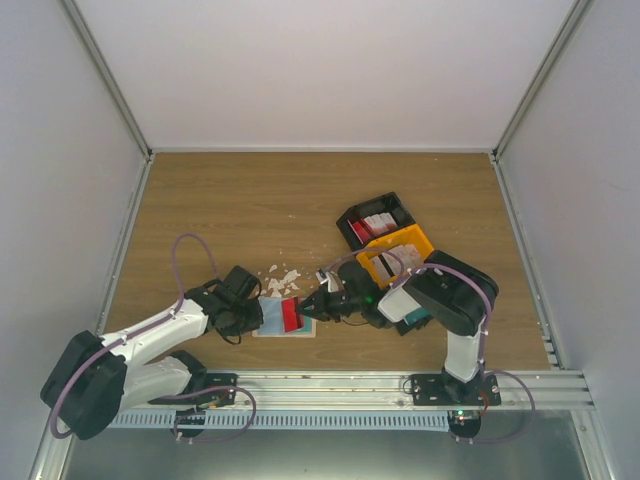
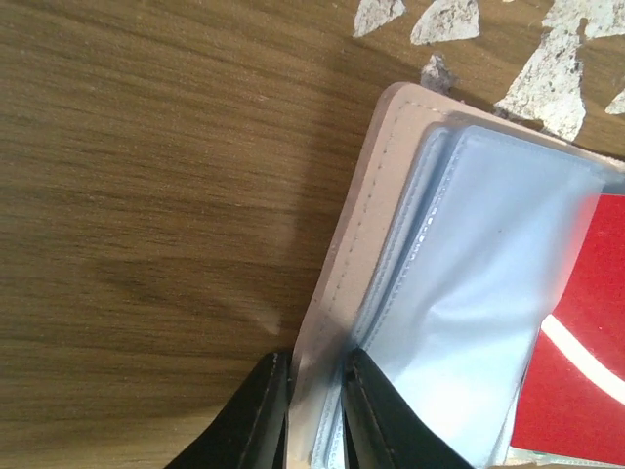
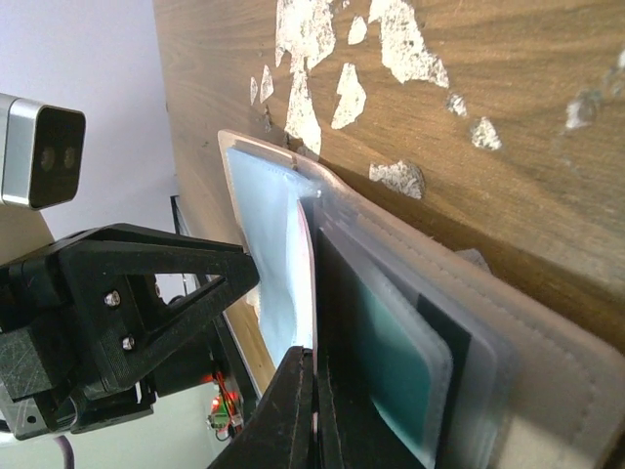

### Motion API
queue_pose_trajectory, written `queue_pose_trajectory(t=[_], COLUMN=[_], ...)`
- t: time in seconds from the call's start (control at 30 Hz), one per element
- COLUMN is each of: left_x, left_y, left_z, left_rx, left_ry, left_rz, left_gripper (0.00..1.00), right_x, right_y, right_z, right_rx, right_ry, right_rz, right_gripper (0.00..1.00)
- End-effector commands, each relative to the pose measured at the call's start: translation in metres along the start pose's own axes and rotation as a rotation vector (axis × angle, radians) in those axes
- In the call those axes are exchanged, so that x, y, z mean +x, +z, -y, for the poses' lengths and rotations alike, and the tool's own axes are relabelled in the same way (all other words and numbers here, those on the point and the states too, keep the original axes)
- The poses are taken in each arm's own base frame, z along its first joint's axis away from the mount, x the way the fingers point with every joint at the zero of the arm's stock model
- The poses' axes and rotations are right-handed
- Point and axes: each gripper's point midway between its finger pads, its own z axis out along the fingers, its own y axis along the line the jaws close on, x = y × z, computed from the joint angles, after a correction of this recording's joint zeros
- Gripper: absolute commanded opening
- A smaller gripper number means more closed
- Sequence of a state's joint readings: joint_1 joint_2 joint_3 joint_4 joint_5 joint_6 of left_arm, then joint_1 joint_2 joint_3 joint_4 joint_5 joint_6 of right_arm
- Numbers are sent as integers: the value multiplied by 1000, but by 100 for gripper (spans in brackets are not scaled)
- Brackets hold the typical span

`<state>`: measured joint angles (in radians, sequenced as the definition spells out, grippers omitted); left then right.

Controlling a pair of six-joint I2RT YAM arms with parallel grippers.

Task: Put the credit cards into the card holder
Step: Insert the credit card into the card holder.

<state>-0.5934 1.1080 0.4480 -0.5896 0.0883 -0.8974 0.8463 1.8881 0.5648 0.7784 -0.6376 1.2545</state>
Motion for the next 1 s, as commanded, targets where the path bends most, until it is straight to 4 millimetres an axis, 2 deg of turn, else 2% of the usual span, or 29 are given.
queue_pose_trajectory(t=[0.0, 0.37, 0.53, 0.63, 0.8, 0.97], left_x=[15, 20, 19, 17, 12, 12], left_y=[16, 18, 17, 16, 12, 12], left_z=[-2, 2, -2, -7, -5, -4], left_rx=[25, 58, 32, 7, 1, 4], left_ry=[10, 25, 27, 26, 27, 36], left_rz=[-63, -87, -78, -65, -46, -46], left_gripper=[18, 16, 16, 11, 10, 9], right_x=[0, -2, -7, -12, -18, -19], right_y=[9, 11, 9, 2, -6, -2], right_z=[6, 14, 3, -4, -16, -18], right_rx=[16, 49, 24, 16, -9, -14], right_ry=[25, 93, 103, 100, 101, 115], right_rz=[-3, 21, 19, 25, 32, 10], right_gripper=[0, 1, 1, 0, 0, 0])
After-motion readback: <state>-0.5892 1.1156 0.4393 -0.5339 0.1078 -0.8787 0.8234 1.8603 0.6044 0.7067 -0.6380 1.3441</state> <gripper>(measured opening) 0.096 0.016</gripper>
